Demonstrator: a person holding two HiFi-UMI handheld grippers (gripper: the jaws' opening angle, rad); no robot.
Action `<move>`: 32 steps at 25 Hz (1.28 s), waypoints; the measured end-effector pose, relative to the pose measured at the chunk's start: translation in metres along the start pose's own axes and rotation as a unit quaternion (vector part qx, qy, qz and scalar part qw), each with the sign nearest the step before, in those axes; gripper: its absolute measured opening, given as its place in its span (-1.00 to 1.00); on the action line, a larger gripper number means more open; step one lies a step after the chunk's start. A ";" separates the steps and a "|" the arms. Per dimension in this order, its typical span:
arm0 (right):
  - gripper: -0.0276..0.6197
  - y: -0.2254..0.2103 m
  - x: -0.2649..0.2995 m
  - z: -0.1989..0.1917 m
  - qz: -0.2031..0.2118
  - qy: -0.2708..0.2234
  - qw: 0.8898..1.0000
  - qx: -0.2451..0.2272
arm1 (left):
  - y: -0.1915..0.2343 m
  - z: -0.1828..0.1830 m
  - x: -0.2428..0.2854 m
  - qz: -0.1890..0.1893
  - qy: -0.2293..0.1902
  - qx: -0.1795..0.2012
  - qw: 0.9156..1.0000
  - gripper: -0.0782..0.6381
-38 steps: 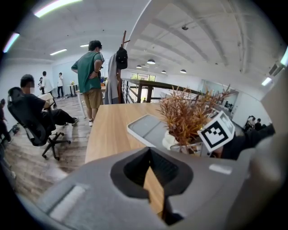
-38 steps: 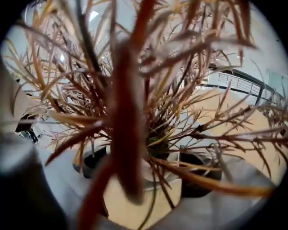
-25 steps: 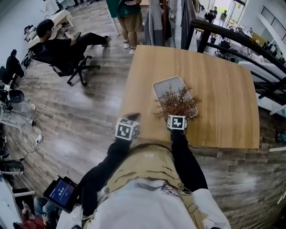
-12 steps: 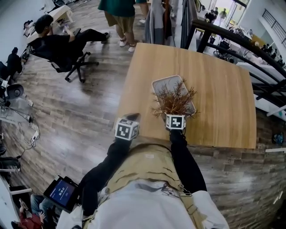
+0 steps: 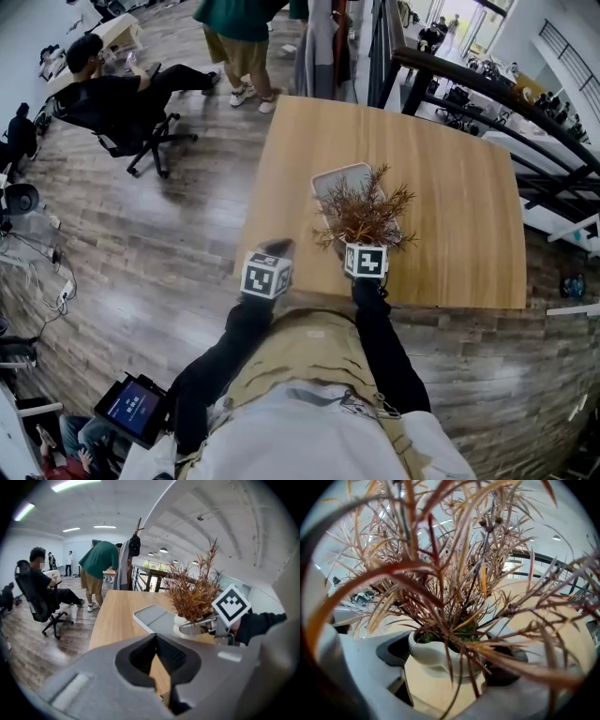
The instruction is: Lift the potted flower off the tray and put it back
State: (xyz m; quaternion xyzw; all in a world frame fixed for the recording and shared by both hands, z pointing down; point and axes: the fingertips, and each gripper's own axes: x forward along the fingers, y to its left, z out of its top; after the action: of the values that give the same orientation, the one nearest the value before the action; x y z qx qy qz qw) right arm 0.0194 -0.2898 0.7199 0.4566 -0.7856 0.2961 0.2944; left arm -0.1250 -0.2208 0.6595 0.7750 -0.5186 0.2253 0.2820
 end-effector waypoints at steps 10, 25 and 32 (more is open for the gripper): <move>0.58 0.016 -0.089 0.065 0.009 -0.068 0.998 0.001 | -0.031 0.068 -0.031 -0.013 -0.062 0.030 0.998 -0.78; 0.58 0.048 -0.181 0.123 -0.001 -0.127 0.992 -0.002 | -0.032 0.137 -0.073 -0.021 -0.105 0.043 0.993 -0.78; 0.58 0.045 -0.192 0.124 0.002 -0.130 0.991 -0.003 | -0.039 0.138 -0.072 -0.020 -0.101 0.044 0.994 -0.78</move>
State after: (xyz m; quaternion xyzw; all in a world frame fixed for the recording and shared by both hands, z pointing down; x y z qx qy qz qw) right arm 0.0338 -0.2580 0.4898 0.4889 -0.8190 0.2322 0.1903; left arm -0.1065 -0.2530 0.5030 0.8157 -0.5185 0.1624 0.1984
